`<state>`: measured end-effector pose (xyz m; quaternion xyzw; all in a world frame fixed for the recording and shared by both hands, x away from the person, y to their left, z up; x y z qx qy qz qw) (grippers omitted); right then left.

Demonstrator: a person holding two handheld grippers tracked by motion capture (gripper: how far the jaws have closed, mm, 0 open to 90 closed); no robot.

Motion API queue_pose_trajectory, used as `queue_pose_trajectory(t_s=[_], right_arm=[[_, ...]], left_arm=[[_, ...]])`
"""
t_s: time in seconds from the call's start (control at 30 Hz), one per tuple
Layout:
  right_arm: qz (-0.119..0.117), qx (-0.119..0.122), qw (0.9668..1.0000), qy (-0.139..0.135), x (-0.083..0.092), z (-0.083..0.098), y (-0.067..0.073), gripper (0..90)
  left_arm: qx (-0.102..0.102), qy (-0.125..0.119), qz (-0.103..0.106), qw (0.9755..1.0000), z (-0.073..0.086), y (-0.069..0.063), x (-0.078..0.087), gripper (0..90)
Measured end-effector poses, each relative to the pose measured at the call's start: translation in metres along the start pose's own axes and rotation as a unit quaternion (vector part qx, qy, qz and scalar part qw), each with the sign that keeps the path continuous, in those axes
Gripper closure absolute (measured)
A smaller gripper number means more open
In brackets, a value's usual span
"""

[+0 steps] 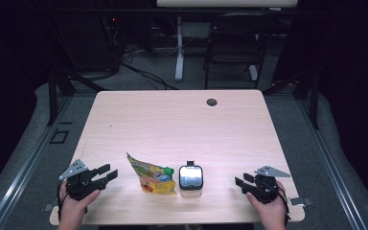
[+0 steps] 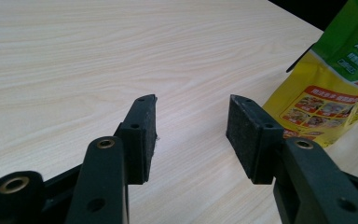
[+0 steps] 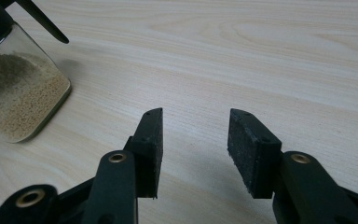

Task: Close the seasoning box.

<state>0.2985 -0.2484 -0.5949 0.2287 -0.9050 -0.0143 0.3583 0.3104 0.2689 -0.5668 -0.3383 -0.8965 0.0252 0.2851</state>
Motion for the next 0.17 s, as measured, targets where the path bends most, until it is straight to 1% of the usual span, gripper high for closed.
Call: queue_pose_trajectory(t_s=[0.13,0.17], right_arm=[[0.005,0.001,1.0,0.005,-0.0013,0.0014,-0.0003,54.5],[0.002,0.0,1.0,0.004,-0.0011,0.0013,-0.0002,54.2]], left_arm=[[0.008,0.004,-0.009,0.9999,0.0018,0.003,-0.0016,51.6],[0.01,0.006,-0.01,0.9999,0.002,0.0036,-0.0015,51.4]])
Point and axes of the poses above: each handheld gripper's, and its own axes: x roughly backward along the jaws, z roughly out of its underside, y roughly to its left, the point moved 4 cm from there along -x, roughly forward along the jaws, and after that the axes turned 2 degrees about y, right-handed, at the moved point
